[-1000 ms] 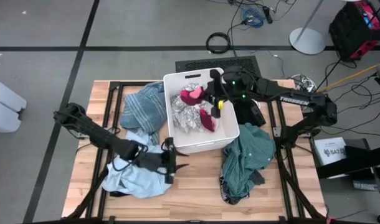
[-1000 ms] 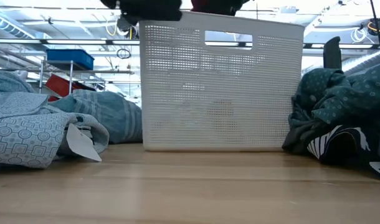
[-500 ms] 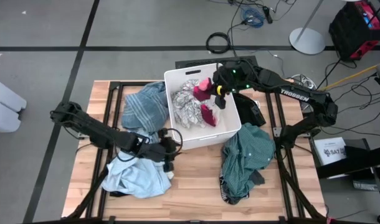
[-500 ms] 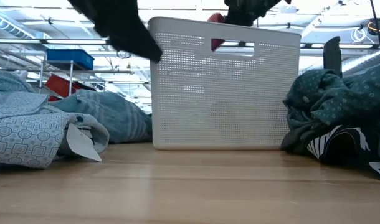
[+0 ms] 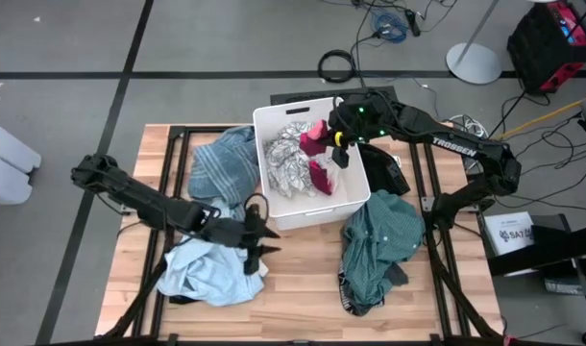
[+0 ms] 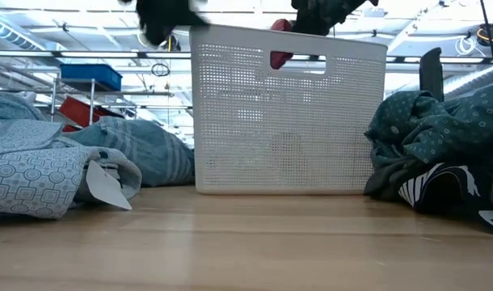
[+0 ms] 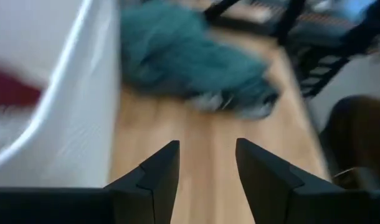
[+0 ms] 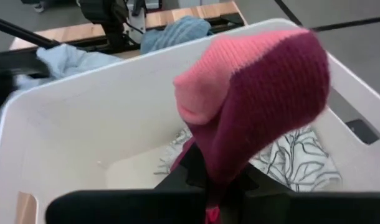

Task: Sort clothes
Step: Put the red sock into the white bin

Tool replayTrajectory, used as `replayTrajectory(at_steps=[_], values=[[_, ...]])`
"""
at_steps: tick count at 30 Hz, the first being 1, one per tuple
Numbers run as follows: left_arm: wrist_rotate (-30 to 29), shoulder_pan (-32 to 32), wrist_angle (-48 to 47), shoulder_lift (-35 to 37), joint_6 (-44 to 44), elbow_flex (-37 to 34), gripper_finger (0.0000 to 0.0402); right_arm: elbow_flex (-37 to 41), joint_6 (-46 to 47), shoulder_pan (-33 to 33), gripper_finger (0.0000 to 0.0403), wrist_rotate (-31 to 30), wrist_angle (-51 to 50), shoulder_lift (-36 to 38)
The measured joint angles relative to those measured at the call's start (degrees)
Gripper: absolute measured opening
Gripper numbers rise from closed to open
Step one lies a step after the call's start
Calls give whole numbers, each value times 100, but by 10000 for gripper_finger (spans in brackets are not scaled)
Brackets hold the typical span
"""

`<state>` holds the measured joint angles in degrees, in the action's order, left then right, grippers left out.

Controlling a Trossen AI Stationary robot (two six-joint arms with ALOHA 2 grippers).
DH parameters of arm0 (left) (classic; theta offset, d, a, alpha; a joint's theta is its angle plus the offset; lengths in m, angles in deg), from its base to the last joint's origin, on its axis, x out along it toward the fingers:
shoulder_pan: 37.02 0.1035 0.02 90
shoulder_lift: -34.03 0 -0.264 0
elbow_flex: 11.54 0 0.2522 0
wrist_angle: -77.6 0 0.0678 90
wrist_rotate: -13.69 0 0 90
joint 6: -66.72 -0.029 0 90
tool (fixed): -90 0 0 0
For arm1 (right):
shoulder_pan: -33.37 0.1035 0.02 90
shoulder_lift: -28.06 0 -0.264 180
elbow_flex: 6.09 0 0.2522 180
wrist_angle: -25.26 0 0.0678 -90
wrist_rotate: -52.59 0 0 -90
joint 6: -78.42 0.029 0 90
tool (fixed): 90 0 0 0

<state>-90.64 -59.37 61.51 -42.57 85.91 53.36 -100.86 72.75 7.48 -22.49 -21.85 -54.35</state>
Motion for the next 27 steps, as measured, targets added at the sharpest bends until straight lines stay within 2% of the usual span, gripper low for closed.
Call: replayTrajectory(at_steps=[2, 5, 7, 15, 21, 27], values=[[147, -39, 445, -116, -271, 9, 166, 0, 2, 1, 2, 1, 19, 0], [750, -57, 707, -362, -673, 7, 166, 0, 4, 2, 2, 4, 24, 0], [853, -72, 838, -530, -1038, 7, 166, 0, 4, 2, 2, 2, 22, 0], [-702, 54, 942, -1117, -1707, 0, 166, 0, 6, 4, 2, 2, 15, 0], [-1527, 47, 933, -1178, -2111, 0, 166, 0, -88, 2, 2, 2, 13, 0], [-2516, 50, 881, -1178, -2065, 0, 166, 0, -140, -4, 2, 2, 11, 0]])
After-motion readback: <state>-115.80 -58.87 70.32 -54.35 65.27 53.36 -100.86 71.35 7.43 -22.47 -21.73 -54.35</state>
